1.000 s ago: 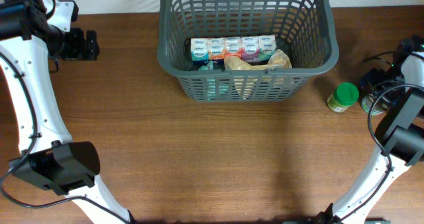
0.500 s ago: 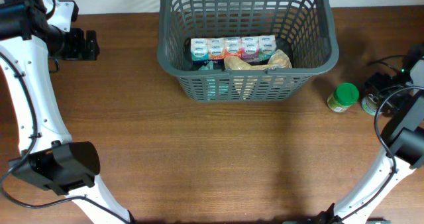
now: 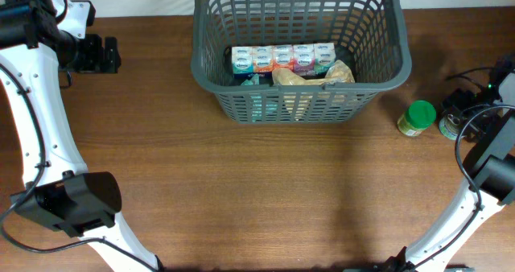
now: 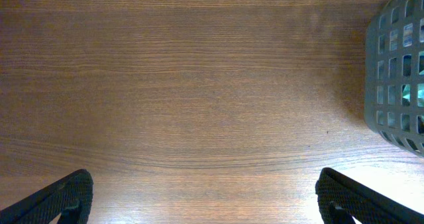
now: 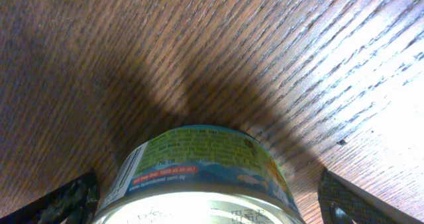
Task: Pack container
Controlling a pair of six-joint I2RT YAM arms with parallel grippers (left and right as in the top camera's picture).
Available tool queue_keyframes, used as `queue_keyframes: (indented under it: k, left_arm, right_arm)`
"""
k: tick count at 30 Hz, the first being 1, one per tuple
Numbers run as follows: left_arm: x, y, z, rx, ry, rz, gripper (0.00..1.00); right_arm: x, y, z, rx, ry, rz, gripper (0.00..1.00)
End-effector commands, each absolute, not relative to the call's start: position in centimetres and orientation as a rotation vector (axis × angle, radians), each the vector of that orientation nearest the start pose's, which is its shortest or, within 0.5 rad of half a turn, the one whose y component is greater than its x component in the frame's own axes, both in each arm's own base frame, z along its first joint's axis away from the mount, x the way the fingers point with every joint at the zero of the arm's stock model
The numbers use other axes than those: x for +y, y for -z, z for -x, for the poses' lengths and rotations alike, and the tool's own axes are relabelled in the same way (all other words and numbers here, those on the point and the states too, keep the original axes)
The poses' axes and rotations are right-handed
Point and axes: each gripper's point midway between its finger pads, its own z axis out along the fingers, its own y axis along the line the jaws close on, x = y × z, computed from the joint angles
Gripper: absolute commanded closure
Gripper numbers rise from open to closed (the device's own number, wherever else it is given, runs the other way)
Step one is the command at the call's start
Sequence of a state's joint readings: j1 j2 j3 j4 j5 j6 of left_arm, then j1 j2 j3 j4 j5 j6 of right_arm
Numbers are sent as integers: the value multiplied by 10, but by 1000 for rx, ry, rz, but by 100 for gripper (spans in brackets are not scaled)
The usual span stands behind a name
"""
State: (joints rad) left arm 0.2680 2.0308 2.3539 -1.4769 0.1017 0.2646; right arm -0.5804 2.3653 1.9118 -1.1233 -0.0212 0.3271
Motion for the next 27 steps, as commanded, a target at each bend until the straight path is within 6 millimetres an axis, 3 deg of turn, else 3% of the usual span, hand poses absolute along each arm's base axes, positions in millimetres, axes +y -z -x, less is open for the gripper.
queue_keyframes:
  k: [1,9,14,18,24,27]
  left_arm:
    - [101,-267,-435,2696,-2,-4,1]
    - [101,-267,-435,2696,-1,-4,1]
    - [101,-267,-435,2696,-1,-4,1]
    - [101,-267,-435,2696,-1,-4,1]
    - [101,-267,-435,2696,-1,-4,1]
    - [101,-267,-435,2696,-1,-4,1]
  right_arm:
    - [-237,21,-366,2894,-67,-1409,3]
    - [-234,21,-366,2914,-75,-1381,3]
    - [-234,21,-368,2914,-74,-1374,10]
    - [-235,21,-369,2909,-73,-1372,24]
    - [-235,21,-369,2909,-73,-1372,57]
    - [-235,21,-369,2909,-73,-1373,60]
